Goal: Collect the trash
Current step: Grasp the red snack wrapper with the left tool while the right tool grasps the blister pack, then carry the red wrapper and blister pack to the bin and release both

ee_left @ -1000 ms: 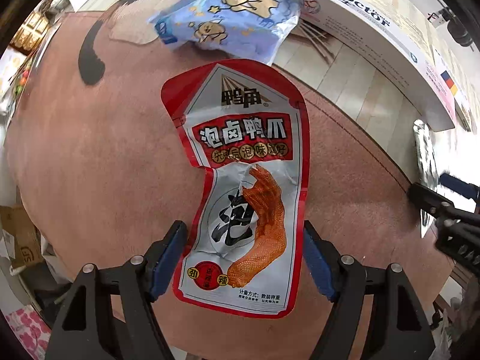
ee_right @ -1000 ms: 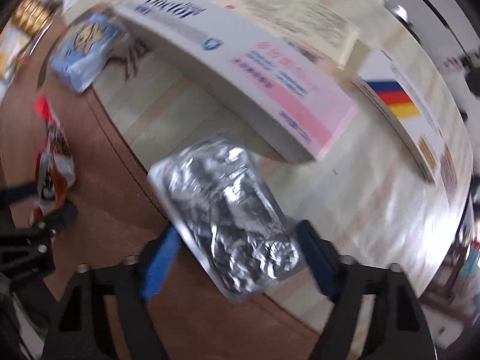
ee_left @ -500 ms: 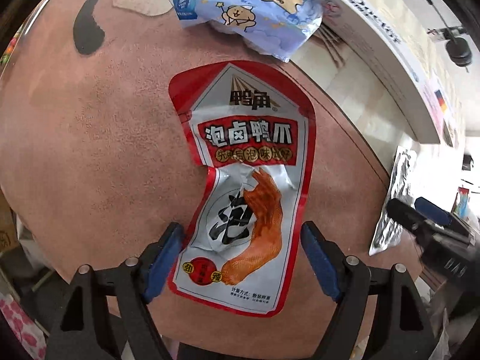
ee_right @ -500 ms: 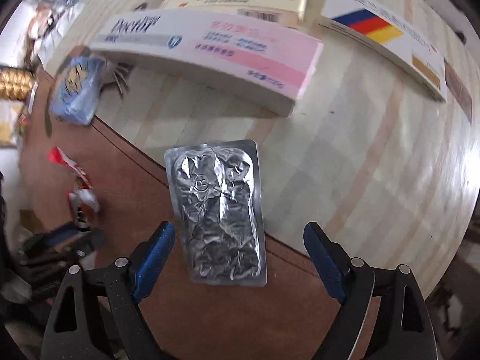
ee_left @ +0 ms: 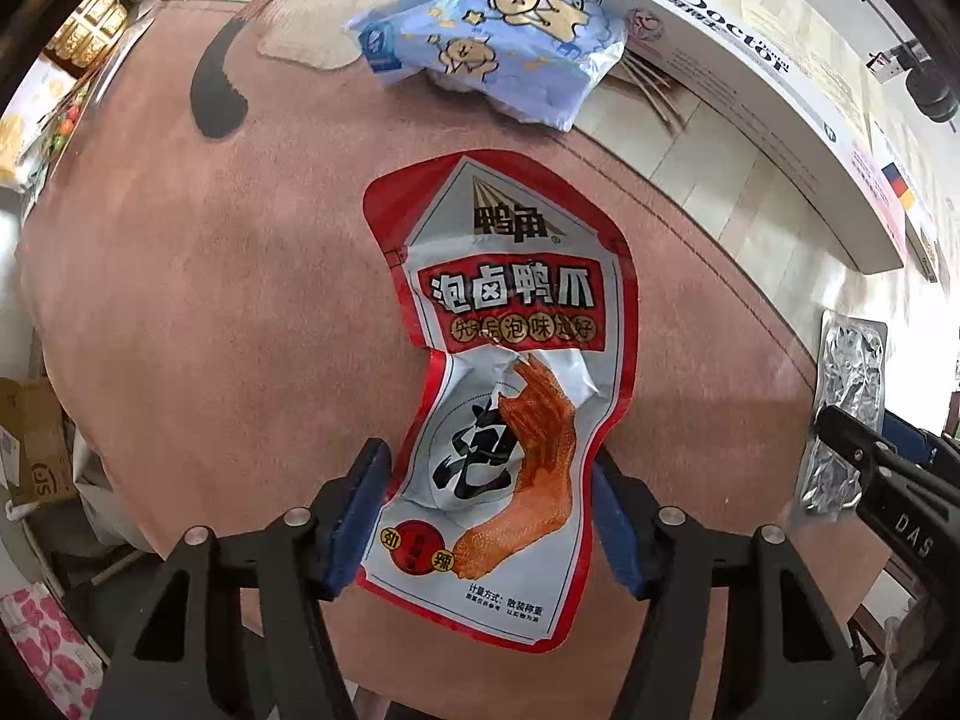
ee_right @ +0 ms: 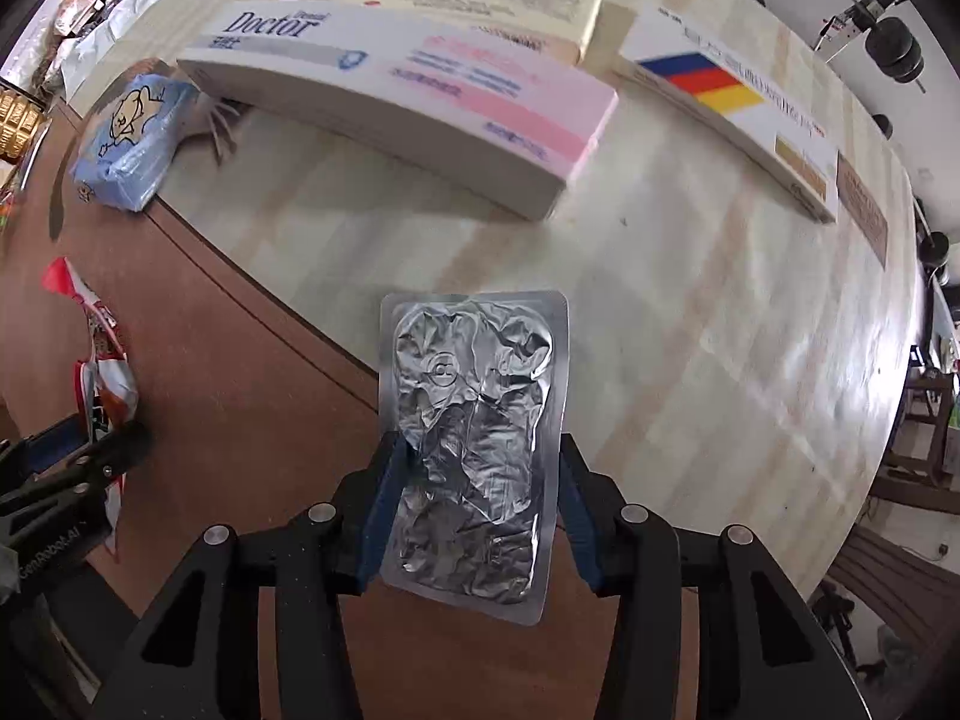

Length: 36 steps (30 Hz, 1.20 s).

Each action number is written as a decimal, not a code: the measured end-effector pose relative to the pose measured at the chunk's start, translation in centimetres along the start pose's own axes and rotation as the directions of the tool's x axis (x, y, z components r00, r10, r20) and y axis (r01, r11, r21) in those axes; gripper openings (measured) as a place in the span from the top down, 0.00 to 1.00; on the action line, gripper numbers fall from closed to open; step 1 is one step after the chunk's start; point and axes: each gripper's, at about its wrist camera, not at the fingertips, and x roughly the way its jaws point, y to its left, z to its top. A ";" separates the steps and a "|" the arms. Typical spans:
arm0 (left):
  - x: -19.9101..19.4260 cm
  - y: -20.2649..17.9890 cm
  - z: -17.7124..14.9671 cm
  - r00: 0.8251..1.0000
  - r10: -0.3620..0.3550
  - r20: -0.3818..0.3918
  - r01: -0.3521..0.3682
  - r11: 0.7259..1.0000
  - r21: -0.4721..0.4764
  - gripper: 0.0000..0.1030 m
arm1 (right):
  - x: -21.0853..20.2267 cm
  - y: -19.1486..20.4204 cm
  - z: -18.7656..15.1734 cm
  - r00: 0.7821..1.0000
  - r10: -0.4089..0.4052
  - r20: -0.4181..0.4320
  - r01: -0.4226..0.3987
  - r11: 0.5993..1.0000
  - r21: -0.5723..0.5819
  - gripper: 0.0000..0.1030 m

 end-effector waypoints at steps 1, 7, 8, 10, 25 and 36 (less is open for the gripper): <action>0.0 0.8 0.2 1.000 -0.002 -0.003 0.002 1.000 0.001 0.40 | 0.0 -0.7 0.4 1.000 0.003 -0.007 -0.003 1.000 0.000 0.49; 1.0 0.9 1.5 1.000 0.014 -0.016 -0.014 1.000 0.027 0.39 | 0.9 0.7 1.7 1.000 -0.019 -0.009 0.019 1.000 -0.019 0.39; 1.0 0.8 1.5 1.000 0.019 -0.009 -0.018 0.999 0.033 0.40 | 1.0 0.7 1.6 1.000 -0.012 -0.003 0.012 1.000 -0.018 0.39; 0.5 0.7 0.8 1.000 0.015 -0.002 -0.015 0.999 0.037 0.42 | 0.1 0.3 0.0 1.000 -0.020 0.017 0.020 1.000 -0.009 0.50; 0.5 0.4 1.0 0.997 -0.064 -0.031 0.064 0.998 0.007 0.37 | 0.8 -3.6 -2.0 0.999 0.033 -0.030 -0.031 0.997 0.074 0.34; -1.1 1.0 -0.9 0.999 -0.042 0.002 0.042 0.999 0.028 0.48 | -1.0 -1.4 -3.3 0.996 0.001 0.090 -0.008 0.997 0.076 0.71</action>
